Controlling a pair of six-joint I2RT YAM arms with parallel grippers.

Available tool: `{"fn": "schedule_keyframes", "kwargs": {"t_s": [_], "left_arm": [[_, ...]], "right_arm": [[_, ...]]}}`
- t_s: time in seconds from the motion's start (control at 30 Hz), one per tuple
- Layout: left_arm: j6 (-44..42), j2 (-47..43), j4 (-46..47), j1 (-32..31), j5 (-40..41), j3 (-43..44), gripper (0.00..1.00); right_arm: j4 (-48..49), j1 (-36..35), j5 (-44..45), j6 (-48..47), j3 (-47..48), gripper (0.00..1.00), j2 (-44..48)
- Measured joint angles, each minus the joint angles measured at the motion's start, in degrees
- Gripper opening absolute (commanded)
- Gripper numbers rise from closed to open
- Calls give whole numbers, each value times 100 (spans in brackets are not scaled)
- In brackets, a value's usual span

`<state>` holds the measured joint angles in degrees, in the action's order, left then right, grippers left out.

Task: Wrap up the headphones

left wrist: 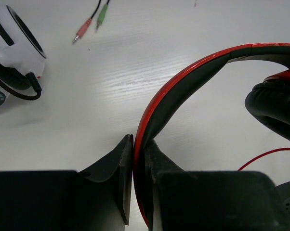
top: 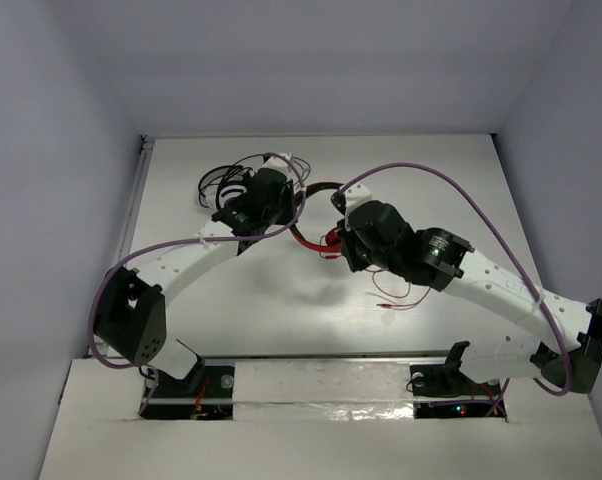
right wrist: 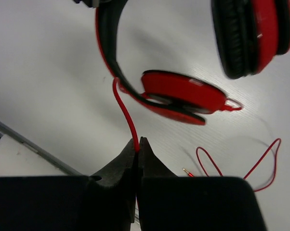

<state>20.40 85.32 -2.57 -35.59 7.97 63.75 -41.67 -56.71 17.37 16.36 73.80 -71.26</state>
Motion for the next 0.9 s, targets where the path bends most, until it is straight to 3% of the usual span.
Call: {"fn": "schedule_keyframes", "kwargs": {"t_s": [0.4, 0.9], "left_arm": [[-807, 4, -546, -83, -2050, 63, 0], [-1202, -114, -691, -155, -3187, 229, 0]], "right_arm": [[-234, 0, 1491, -409, 127, 1, 197], [363, 0, 2734, -590, -146, 13, 490]]}}
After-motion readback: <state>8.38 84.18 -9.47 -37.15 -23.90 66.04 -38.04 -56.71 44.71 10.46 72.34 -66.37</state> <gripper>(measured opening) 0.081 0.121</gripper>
